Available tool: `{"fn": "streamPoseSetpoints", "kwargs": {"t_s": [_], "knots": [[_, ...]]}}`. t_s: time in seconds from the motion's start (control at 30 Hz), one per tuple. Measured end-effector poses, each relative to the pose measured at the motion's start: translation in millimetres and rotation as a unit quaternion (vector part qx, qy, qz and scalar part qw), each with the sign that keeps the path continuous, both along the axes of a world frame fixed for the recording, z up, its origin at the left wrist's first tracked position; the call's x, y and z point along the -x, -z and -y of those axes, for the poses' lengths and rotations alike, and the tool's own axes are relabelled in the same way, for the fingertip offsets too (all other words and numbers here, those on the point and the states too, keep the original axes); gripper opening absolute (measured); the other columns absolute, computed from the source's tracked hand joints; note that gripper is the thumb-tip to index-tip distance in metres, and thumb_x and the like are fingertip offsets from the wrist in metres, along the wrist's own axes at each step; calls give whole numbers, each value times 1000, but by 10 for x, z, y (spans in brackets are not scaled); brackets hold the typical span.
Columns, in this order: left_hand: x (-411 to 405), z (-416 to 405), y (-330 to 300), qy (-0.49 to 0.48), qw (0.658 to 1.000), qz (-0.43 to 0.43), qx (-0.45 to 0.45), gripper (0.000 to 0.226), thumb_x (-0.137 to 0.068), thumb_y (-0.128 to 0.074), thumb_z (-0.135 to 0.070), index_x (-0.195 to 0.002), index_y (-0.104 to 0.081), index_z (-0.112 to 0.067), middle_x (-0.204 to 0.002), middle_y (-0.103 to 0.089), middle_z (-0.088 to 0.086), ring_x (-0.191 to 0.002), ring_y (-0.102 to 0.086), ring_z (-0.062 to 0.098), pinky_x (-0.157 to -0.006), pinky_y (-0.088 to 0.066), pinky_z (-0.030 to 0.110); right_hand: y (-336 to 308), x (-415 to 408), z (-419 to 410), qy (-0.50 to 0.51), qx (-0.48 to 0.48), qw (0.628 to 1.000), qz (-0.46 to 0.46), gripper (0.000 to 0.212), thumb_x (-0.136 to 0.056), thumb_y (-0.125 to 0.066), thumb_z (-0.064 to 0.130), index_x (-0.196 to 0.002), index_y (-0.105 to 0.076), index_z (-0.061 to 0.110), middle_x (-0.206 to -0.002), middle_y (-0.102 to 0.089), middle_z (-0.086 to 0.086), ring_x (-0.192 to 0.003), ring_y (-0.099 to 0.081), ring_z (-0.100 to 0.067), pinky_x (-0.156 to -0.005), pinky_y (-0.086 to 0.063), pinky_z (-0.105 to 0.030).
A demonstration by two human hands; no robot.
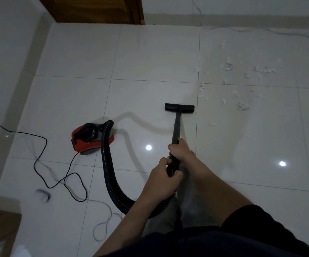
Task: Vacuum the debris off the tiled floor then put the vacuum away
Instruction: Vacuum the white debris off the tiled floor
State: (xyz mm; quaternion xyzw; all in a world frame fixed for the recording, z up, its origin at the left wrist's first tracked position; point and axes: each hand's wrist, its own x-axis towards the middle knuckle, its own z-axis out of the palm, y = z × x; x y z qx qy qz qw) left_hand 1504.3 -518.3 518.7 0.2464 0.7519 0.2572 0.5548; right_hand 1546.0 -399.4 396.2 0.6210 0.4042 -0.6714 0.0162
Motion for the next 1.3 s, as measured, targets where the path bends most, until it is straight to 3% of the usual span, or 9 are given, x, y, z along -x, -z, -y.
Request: {"fn": "streamPoseSetpoints", "kwargs": {"t_s": [0.23, 0.43, 0.57, 0.73, 0.9, 1.07, 1.17, 1.3], "knots": [[-31, 327, 26, 0, 1000, 5, 2, 25, -87, -53, -30, -111, -45, -28, -78, -63, 3, -61, -60, 17, -61, -52, 34, -6, -52, 333, -1, 4, 1000, 5, 59, -92, -47, 1, -148, -30, 7, -95, -54, -17, -59, -55, -20, -47, -48, -27], [-147, 529, -10, 1, 1000, 3, -2, 29, -88, -53, -30, -116, -45, -28, -84, -65, 5, -65, -61, 18, -63, -53, 36, -39, -169, 527, -7, -6, 1000, 4, 58, -92, -47, 1, -148, -30, 5, -86, -52, -12, -56, -53, -17, -41, -45, -22], [-294, 611, -43, 1, 1000, 8, -6, 27, -91, -53, -27, -117, -46, -27, -80, -63, 4, -61, -58, 13, -58, -50, 29, -54, -308, 599, -10, -3, 1000, 3, 61, -93, -47, 2, -150, -27, 7, -87, -52, -10, -54, -55, -16, -42, -46, -22], [-532, 623, -26, -3, 1000, 6, -5, 19, -87, -53, -28, -105, -47, -33, -79, -65, 5, -58, -57, 14, -59, -51, 35, -54, -525, 602, -6, -7, 1000, 5, 46, -91, -47, 2, -128, -35, 26, -82, -51, -9, -49, -54, -16, -46, -49, -28], [-988, 557, 5, 13, 1000, -25, -4, 21, -81, -50, -39, -101, -47, -34, -80, -66, 3, -72, -64, 19, -78, -56, 45, -61, -976, 534, -17, -6, 1000, 7, 48, -92, -46, 1, -136, -37, 16, -83, -51, -11, -51, -53, -17, -44, -46, -26], [-1501, 448, -66, 17, 1000, -13, -2, 25, -87, -54, -32, -110, -47, -29, -79, -63, -3, -62, -59, 9, -63, -52, 29, -60, -1511, 453, -24, -4, 1000, 14, 55, -93, -45, 2, -146, -33, 9, -84, -50, -11, -50, -52, -16, -39, -45, -22], [-1804, 347, -110, 18, 1000, -19, 0, 27, -89, -54, -27, -115, -47, -23, -80, -56, -5, -63, -56, 9, -63, -50, 29, -47, -1819, 387, -20, -1, 1000, 12, 46, -93, -45, 1, -136, -37, 16, -86, -50, -11, -51, -52, -17, -39, -45, -22], [-2144, 255, -91, 26, 999, -8, 19, 27, -88, -54, -29, -114, -46, -25, -78, -60, -2, -63, -57, 12, -68, -55, 39, -21, -2182, 316, -17, -1, 1000, 14, 39, -91, -46, 2, -117, -30, 26, -85, -51, -12, -45, -53, -16, -40, -45, -22]]}}
